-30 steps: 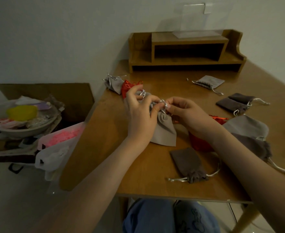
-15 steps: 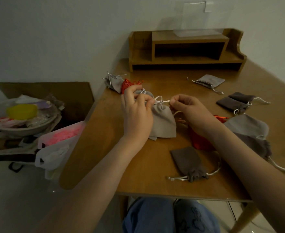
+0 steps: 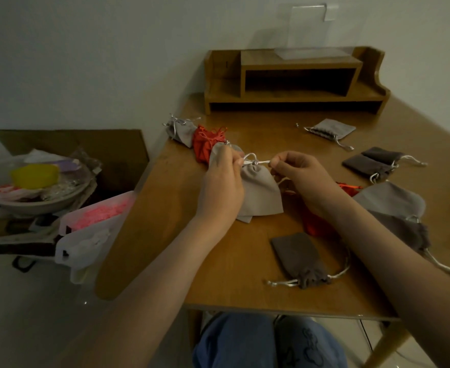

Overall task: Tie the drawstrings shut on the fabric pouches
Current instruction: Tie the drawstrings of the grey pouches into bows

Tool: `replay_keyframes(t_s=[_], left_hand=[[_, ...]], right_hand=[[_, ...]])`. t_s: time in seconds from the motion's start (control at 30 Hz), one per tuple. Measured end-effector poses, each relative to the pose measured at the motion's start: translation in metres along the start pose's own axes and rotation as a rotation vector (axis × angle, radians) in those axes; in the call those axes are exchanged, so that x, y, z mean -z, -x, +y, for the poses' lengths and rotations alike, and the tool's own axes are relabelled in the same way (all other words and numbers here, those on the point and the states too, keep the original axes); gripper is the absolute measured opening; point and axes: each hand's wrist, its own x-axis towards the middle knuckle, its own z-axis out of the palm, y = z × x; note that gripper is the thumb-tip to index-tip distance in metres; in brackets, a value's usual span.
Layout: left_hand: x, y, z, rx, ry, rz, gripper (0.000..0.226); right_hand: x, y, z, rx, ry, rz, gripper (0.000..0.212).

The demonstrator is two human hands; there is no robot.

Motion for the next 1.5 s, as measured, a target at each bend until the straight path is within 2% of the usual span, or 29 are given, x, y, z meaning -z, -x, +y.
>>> replay_keyframes(t_s=[0.13, 0.23, 0.33, 0.47, 0.57, 0.63, 0.73, 0.8, 0.9, 1.0, 1.1, 1.23, 1.33, 1.43, 1.5], left_hand=[[0.001, 0.0, 0.0, -0.028, -0.003, 0.012, 0.01], [0.001, 0.0, 0.0, -0.037, -0.052, 0.022, 0.005], [0.002, 0.0, 0.0, -0.023, -0.098, 0.061, 0.009], [0.002, 0.0, -0.001, -0.066, -0.133, 0.049, 0.011], [0.002, -0.001, -0.002, 0.044, -0.139, -0.006, 0.021], [0.005, -0.003, -0.004, 0.173, -0.136, -0.078, 0.026], [0.014, -0.008, -0.008, 0.327, -0.123, -0.184, 0.02], [0.021, -0.013, -0.013, 0.361, -0.242, -0.33, 0.017], [0.026, -0.014, -0.018, 0.438, -0.364, -0.514, 0.028], [0.029, -0.014, -0.013, 0.487, -0.356, -0.459, 0.018], [0.034, -0.013, -0.004, 0.508, -0.338, -0.428, 0.016], [0.04, -0.012, 0.003, 0.453, -0.373, -0.337, 0.023], [0.041, -0.011, 0.016, 0.293, -0.371, -0.2, 0.025], [0.03, -0.009, 0.032, 0.13, -0.287, -0.24, 0.023], [0.02, -0.006, 0.04, 0.048, -0.258, -0.31, 0.021]], right_hand=[[0.001, 0.0, 0.0, 0.034, 0.001, -0.044, 0.017], [-0.002, 0.0, 0.0, 0.063, 0.087, -0.046, 0.02], [-0.003, 0.001, 0.001, 0.059, 0.123, -0.064, 0.021], [0.0, 0.003, -0.002, 0.059, 0.166, -0.163, 0.03], [0.001, 0.005, -0.002, 0.109, 0.448, -0.227, 0.035], [0.002, 0.004, 0.001, 0.123, 0.539, -0.184, 0.031], [0.006, 0.002, 0.002, 0.105, 0.458, -0.101, 0.025], [0.011, 0.003, 0.0, 0.08, 0.339, -0.087, 0.021], [0.012, 0.006, -0.006, 0.039, 0.257, -0.188, 0.027], [0.001, 0.008, -0.01, 0.059, 0.311, -0.265, 0.035], [-0.013, 0.007, -0.008, 0.128, 0.498, -0.222, 0.044], [-0.02, 0.009, -0.005, 0.243, 0.652, -0.218, 0.059], [-0.014, 0.009, -0.005, 0.243, 0.677, -0.195, 0.076], [0.0, 0.014, -0.007, 0.211, 0.719, -0.191, 0.081], [0.012, 0.018, -0.009, 0.211, 0.775, -0.18, 0.069]])
